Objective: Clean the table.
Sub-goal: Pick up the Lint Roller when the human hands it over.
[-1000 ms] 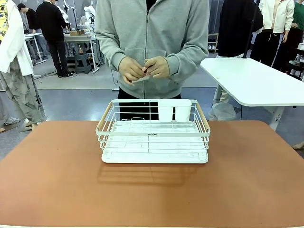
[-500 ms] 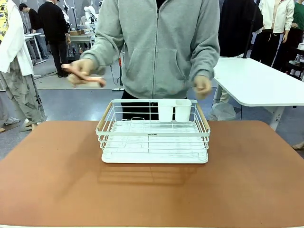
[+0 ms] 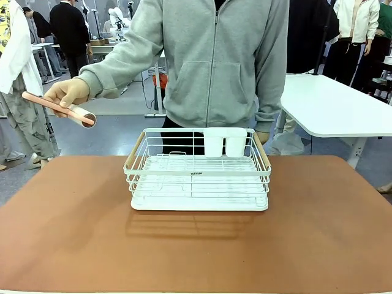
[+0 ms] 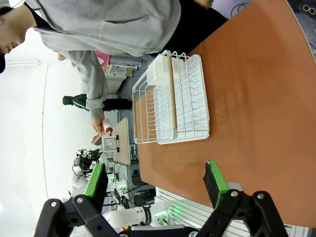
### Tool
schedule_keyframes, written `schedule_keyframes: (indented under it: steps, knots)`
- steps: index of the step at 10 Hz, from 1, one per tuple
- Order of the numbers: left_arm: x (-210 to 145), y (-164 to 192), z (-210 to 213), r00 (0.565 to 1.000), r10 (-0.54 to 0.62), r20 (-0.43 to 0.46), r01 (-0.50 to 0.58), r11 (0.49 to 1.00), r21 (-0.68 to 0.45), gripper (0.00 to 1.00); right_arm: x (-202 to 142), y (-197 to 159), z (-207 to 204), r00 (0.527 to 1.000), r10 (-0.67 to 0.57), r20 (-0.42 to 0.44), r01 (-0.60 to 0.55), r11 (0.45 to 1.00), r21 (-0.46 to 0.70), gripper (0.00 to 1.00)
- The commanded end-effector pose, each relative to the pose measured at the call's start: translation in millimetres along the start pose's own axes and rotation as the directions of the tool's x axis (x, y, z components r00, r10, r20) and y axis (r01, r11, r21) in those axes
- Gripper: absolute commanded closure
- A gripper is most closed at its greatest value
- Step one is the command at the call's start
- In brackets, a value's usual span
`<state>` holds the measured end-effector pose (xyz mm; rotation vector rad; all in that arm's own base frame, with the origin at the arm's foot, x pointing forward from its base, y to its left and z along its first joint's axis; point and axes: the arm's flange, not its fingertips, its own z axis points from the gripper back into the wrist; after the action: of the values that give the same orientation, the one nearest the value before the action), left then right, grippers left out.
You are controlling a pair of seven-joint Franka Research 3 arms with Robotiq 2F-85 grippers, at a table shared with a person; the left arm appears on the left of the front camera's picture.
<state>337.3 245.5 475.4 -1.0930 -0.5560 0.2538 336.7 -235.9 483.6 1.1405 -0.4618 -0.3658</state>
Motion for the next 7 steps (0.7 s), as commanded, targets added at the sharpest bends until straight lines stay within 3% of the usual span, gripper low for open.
schedule_keyframes:
  steps: [1,3,4,7]
  knots:
    - [0.0,0.0,0.0,1.0,0.0,0.0,0.0,1.0,0.0,0.0,0.3,1.8,1.3,1.0,0.01,0.002,-0.01,1.0,0.017,0.0]
    - [-6.8,-34.5,-12.3,0.993,0.105,0.059,-0.112,0.985,0.129,0.0,0.3,1.8,1.3,1.0,0.01,0.002,-0.01,1.0,0.017,0.0]
    - [-7.0,-48.7,-16.5,0.981,0.188,0.037,-0.192,0.972,0.135,0.0,0.3,1.8,1.3,1.0,0.01,0.002,-0.01,1.0,0.017,0.0]
    - [-3.8,-85.5,-40.1,0.958,0.272,0.095,-0.286,0.933,0.216,0.0,0.3,1.8,1.3,1.0,0.01,0.002,-0.01,1.0,0.017,0.0]
